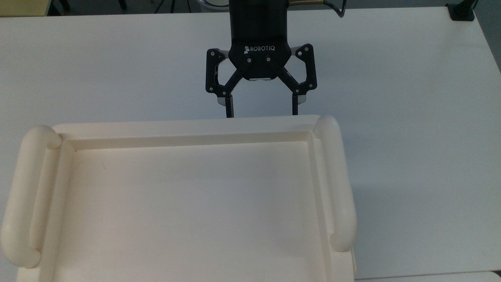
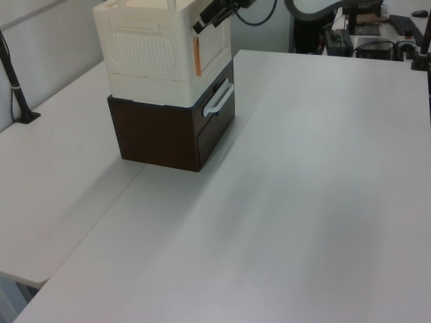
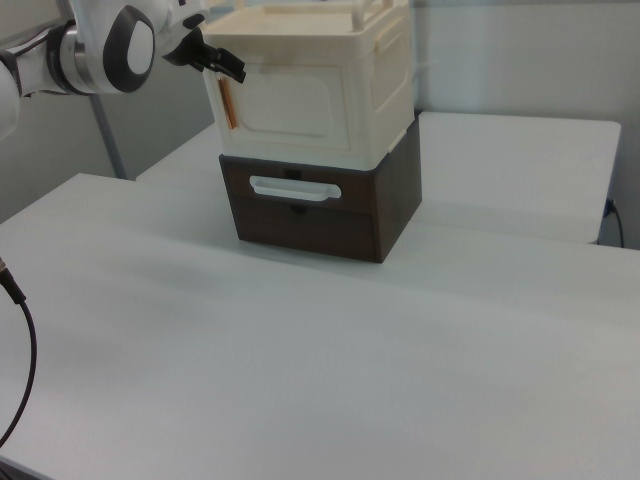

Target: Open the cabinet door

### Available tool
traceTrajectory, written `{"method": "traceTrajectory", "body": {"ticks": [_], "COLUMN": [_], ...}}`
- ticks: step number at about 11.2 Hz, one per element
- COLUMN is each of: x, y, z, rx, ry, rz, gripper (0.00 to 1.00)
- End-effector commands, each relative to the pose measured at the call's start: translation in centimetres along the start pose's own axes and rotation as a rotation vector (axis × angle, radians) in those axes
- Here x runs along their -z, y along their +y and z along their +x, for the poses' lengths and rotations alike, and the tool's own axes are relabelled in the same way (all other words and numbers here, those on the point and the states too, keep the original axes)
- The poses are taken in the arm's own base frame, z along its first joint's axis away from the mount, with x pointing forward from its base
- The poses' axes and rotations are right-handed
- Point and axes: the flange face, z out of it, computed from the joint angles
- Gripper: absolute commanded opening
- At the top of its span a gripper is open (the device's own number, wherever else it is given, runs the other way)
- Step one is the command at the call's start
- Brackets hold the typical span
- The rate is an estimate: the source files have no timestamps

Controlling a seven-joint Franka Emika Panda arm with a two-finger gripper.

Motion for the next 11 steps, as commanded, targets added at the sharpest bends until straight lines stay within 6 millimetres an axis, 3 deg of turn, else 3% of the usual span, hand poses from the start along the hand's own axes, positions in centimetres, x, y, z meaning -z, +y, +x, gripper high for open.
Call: {"method": "traceTrajectory", "body": {"ticks": [1,3,5,6,9,11], "x": [-0.5,-1.0,-2.3,-3.4,-3.7,-3.6], "y": [0.1,0.0,-0.5,-0.6,-2.0,-2.1], "z": [-1.6,-1.8,-2.4,-3.1,-3.3,-3.3], "rx": [0.048,0.062,0.091,0.105,0.128,0.068], "ry": [-0.025,-0.029,-0.039,-0.052,-0.049,-0.046], "rz": [-0.023,-0.031,-0.046,-0.059,-0.055,-0.055], "gripper": [1.0,1.0,0.91,0.84,0.54,0.27]}}
